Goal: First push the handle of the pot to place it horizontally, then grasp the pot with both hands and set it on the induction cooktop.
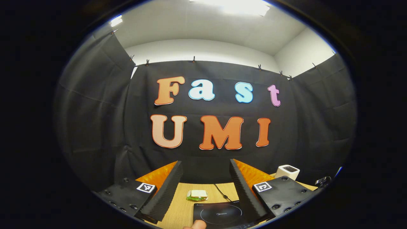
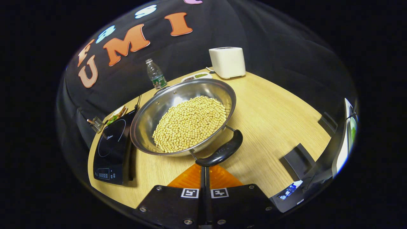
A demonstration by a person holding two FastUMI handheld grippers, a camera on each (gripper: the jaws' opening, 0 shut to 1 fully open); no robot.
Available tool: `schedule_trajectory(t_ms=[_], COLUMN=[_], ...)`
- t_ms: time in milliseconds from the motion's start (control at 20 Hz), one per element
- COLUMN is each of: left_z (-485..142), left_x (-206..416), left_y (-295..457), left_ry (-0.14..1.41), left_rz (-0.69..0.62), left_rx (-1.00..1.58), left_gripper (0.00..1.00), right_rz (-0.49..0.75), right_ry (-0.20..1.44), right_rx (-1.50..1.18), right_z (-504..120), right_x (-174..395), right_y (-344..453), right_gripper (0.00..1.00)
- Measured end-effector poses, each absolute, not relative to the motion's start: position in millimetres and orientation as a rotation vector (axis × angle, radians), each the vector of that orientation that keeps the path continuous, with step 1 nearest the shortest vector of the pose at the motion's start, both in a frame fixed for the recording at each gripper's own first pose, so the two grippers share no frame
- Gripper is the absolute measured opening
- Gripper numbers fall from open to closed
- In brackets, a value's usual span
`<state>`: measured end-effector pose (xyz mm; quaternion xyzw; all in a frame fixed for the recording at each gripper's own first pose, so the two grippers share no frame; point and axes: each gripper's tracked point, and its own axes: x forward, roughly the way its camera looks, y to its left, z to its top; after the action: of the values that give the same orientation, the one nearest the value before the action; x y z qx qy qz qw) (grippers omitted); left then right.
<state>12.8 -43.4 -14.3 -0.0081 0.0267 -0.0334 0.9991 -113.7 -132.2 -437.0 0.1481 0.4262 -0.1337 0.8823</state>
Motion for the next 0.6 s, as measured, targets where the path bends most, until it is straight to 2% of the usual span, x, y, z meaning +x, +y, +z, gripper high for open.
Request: schedule_trajectory(t_ms=[200,300,600], left_z=[-11.1,-9.1,-6.5], left_x=[13.4,12.2,13.8], left_y=[-44.5,-44.3,-52.4], left_ry=[0.051,0.046,0.043], left_rz=[-0.063,-0.054,-0.057], left_rx=[-0.008,-0.002,0.003], left_gripper=[0.99,0.95,0.97], right_rz=[-0.319,-0.336,-0.374], right_ry=[0.873,0.862,0.836], right_rx=[0.325,0.336,0.376], right_z=[-436.4,-438.5,-445.7], right_x=[-106.7,-101.1,-84.4], right_y=[-154.8,-164.2,-190.2], right_gripper=[0.00,0.00,0.00])
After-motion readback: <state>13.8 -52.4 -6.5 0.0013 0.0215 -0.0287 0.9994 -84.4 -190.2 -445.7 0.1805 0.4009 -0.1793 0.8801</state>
